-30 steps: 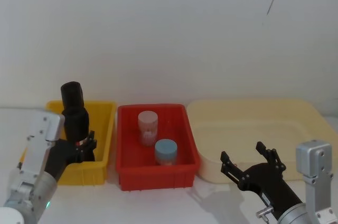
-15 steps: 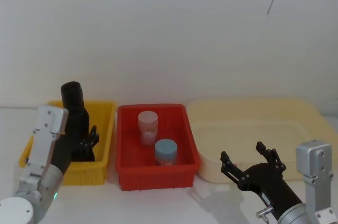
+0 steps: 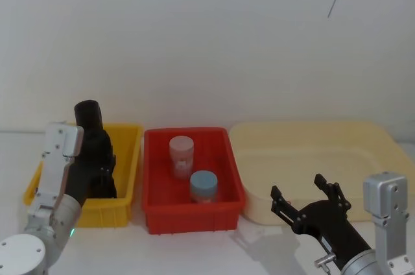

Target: Pick up the garbage bag with the one hand and transfer it to the other hand.

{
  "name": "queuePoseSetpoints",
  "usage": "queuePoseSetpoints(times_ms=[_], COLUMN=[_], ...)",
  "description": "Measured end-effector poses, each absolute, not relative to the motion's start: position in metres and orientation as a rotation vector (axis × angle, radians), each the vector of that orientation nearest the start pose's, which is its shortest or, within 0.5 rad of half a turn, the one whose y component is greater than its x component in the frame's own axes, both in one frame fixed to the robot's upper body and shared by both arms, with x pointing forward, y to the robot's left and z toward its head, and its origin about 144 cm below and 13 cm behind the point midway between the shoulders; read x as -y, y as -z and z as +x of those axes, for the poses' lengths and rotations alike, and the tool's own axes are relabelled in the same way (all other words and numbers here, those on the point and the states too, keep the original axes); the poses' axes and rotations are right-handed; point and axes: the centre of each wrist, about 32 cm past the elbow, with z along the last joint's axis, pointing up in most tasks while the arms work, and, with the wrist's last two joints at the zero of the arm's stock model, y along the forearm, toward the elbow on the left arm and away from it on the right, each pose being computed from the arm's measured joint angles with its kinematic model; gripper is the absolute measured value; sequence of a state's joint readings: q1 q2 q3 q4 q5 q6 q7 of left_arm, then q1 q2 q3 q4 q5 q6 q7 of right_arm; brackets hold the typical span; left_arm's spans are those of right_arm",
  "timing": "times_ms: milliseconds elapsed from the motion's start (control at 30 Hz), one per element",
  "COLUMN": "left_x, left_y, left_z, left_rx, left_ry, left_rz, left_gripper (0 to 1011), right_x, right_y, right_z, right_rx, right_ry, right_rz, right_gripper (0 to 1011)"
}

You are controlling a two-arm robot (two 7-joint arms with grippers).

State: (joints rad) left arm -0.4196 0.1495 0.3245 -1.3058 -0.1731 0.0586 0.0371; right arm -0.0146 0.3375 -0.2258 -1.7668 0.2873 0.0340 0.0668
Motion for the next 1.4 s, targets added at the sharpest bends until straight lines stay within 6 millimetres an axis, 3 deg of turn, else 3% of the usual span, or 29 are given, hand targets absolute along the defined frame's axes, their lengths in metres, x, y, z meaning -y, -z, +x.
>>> queuePoseSetpoints(times_ms=[100,533,867,1400], left_x=[-0.185,-0.184,-0.18,-0.163], left_y=[-1.205,-1.236,-1.262,-1.284], left_z=[0.565,0.564,0.561,0.561], left_rx=[0.1,0.177,0.235,0.249], left_ry=[-1.344,-1.307,-1.201,-0.986], left_rz=[0.015,-0.08,-0.163,-0.259], left_gripper=[493,407,369,367], right_x=[0.237,0.237,0.237,0.237], right_y=[-1.189,-1.189,-1.189,-1.189], right_z=[0.443,0.443,0.443,0.443], right_rx=[0.075,0.075,0.075,0.075], right_ry=[1.229,1.229,1.229,1.23], right_rz=[0.026,0.026,0.026,0.026], right_gripper=[1001,1001,1001,1000])
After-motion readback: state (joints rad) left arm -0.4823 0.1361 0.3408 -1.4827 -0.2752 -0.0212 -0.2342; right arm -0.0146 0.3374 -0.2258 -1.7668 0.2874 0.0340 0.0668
